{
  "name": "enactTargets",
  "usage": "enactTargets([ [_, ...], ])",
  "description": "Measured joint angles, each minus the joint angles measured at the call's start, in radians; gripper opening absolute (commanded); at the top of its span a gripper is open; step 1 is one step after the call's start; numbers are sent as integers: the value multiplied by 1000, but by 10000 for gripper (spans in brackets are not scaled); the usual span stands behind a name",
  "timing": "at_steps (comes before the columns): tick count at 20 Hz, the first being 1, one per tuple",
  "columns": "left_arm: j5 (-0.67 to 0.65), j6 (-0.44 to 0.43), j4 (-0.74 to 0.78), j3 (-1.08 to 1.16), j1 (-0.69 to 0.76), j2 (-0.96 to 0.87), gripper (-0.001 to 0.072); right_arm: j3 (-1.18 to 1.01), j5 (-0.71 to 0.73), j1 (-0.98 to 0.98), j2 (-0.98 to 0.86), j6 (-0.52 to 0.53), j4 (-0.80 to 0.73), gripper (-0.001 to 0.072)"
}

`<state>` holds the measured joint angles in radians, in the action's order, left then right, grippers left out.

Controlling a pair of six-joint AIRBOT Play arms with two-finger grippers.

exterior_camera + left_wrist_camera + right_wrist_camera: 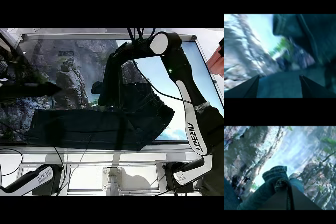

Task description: Fold the clothes and pants, and hang the long-sleeved shirts on hangers.

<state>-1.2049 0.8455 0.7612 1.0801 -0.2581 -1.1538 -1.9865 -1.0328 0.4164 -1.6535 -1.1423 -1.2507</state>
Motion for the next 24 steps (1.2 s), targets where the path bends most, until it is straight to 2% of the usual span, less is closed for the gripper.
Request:
enactTargets([
  [4, -6, -97, 124, 0, 211, -40, 569, 5, 21, -6, -16, -14, 0, 14],
  [7, 39, -109, 184, 0, 383, -88, 569, 6, 31, -8, -20, -18, 0, 14],
  [12, 214, 16, 186, -1, 561, -209, 569, 6, 28, -8, -22, -20, 1, 14],
  [16, 332, 64, 68, 0, 587, -304, 568, 6, 18, -8, -22, -21, 1, 14],
  [20, 458, 98, 12, -1, 595, -345, 562, 6, 6, -8, -22, -21, 2, 14],
  [22, 518, 110, -20, -1, 600, -354, 497, 6, 3, -8, -22, -21, 1, 14],
  [24, 578, 116, -48, -1, 608, -359, 353, 6, 2, -8, -22, -21, 1, 14],
])
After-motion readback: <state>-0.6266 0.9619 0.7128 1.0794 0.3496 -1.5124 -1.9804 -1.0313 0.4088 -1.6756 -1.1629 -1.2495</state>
